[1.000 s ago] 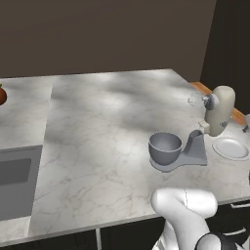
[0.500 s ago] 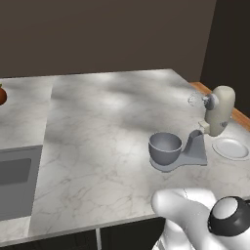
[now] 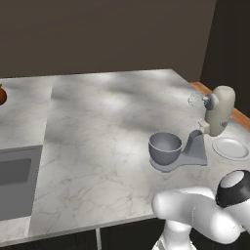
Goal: Add butter and sugar cubes to the stand mixer bowl and then turn on the stand mixer to begin making frosting.
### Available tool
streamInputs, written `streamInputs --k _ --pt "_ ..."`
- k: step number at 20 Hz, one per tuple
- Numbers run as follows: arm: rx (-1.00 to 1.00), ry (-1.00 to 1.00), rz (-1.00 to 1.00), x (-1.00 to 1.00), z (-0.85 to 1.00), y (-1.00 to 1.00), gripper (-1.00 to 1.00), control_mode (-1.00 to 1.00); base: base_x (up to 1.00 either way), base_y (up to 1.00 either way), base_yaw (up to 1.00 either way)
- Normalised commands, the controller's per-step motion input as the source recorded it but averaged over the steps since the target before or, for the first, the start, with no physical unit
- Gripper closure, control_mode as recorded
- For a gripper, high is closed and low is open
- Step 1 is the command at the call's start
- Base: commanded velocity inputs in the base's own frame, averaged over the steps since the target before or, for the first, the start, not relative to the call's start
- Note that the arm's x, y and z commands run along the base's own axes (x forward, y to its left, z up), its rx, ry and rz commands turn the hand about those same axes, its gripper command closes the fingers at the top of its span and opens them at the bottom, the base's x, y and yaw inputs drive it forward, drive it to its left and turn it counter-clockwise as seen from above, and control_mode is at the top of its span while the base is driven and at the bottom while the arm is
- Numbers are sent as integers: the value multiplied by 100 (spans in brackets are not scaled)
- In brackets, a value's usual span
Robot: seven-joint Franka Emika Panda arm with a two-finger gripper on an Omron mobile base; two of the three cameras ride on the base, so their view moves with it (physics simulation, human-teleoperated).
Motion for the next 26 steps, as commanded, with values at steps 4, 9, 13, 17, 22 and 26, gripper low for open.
streamInputs --k 4,9,13,17,22,26 --pt "22 0 -9 37 0 0 -100 -100 0 0 0" --pt "15 1 -7 42 0 8 -100 -100 0 0 0" --pt "8 6 -1 45 3 16 -100 -100 0 0 0" --pt "7 5 0 35 8 3 -100 -100 0 0 0" --pt "8 1 0 15 12 -2 -100 -100 0 0 0" --pt "8 1 0 16 11 -1 -100 -100 0 0 0"
